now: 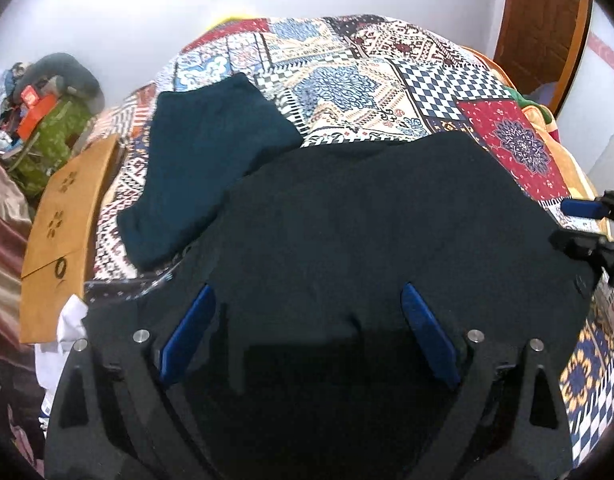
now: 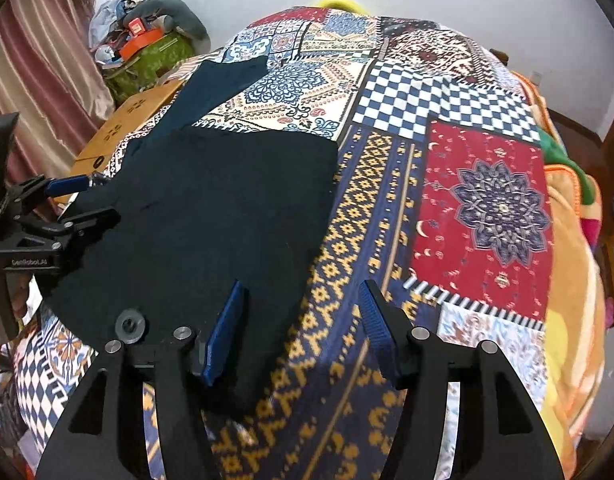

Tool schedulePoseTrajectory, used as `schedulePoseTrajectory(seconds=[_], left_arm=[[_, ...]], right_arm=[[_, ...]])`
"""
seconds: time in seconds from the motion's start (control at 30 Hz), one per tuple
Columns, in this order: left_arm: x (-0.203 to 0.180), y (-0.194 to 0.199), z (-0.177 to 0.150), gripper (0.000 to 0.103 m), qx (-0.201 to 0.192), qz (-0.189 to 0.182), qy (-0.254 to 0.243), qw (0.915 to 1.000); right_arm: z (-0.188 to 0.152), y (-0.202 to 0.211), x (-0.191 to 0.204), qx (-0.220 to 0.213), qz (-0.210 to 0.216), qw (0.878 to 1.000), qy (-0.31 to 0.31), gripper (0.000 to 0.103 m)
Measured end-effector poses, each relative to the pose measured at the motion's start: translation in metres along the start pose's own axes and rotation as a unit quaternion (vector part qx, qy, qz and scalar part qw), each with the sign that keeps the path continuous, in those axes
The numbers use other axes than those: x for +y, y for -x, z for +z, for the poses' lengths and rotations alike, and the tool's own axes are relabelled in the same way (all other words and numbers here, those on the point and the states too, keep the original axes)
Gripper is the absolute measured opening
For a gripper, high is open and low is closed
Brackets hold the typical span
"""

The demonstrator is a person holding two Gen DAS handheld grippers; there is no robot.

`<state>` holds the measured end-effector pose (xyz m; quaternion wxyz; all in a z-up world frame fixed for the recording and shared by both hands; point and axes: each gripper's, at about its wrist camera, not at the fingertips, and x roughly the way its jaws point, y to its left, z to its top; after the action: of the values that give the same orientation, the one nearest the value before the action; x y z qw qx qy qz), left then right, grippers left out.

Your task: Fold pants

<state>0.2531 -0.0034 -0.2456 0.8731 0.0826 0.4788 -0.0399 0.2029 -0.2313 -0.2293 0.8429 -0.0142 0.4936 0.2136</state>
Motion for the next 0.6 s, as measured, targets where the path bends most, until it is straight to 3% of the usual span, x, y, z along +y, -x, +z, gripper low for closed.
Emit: schedulePoseTrajectory(seconds=[0.2,0.33,0.6], left_arm=[[0.013,0.024,-0.014,0.095,0.005,-0.02,0.032,0.9993],[0.025,0.054,-0.021,0.095,-0.026,0.02,0.037,0.9988],[0.08,0.105,-0.048,0.099,-0.072,0.045,0.103,0.9911]], right_arm=[[0.005,0.024,0.008,-0.024,-0.017,1.0,0.01,0.055],[0.011,0.048,0.021,-0.058,-0.013,0.998,0.019,0.056],[0.024,0.077,0.066,-0.106,0.016,0.993,0.05,0.056]])
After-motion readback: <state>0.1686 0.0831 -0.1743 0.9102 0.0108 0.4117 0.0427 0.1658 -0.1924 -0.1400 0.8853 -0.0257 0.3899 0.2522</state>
